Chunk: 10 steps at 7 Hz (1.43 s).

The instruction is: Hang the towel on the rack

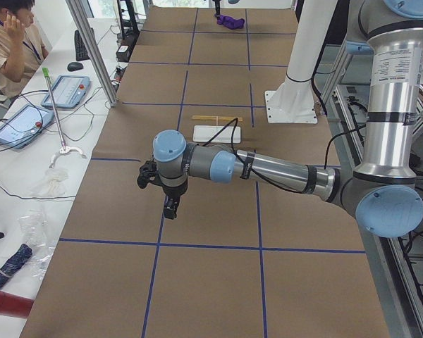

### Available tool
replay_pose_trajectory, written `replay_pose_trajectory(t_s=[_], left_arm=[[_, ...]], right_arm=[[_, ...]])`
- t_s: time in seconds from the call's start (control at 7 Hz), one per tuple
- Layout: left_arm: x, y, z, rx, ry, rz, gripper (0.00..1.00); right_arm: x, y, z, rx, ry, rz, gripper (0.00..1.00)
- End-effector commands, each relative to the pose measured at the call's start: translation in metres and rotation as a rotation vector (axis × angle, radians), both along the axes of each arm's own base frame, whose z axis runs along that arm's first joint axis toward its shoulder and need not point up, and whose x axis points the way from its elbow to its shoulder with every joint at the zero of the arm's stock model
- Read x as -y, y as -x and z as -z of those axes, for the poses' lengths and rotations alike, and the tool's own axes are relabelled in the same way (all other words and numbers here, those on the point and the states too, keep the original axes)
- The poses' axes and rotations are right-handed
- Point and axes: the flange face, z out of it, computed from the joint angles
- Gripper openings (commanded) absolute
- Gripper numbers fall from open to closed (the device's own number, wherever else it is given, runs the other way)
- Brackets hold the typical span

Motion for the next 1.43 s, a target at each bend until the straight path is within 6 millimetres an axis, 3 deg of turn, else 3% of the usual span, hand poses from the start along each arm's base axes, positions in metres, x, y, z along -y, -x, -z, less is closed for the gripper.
replay_pose_trajectory(t_s=[0.0,0.29,0.43,0.57,0.86,1.14,1.29], left_arm=[[0.0,0.0,0.004,-0.001,-0.009,0.0,1.0],[0.0,0.0,0.004,-0.002,-0.009,-0.001,1.0],[0.0,0.0,0.005,-0.002,-0.012,-0.002,1.0],[0.0,0.0,0.005,-0.003,-0.016,-0.002,1.0],[0.0,0.0,0.005,-0.003,-0.017,-0.003,1.0],[0.0,0.0,0.005,-0.003,-0.021,-0.005,1.0],[0.001,0.0,0.007,-0.005,-0.039,-0.003,1.0]], right_arm=[[-0.019,-0.003,-0.041,-0.021,0.067,0.022,0.76],[-0.033,-0.005,-0.069,-0.028,0.12,0.031,0.76],[-0.034,-0.005,-0.073,-0.028,0.128,0.032,0.67],[-0.026,-0.004,-0.065,-0.026,0.108,0.031,0.01],[0.0,-0.001,-0.032,-0.002,0.039,0.029,0.0],[-0.001,-0.009,0.014,0.015,-0.027,-0.006,0.0],[0.002,-0.006,0.072,0.052,-0.04,-0.044,0.0]])
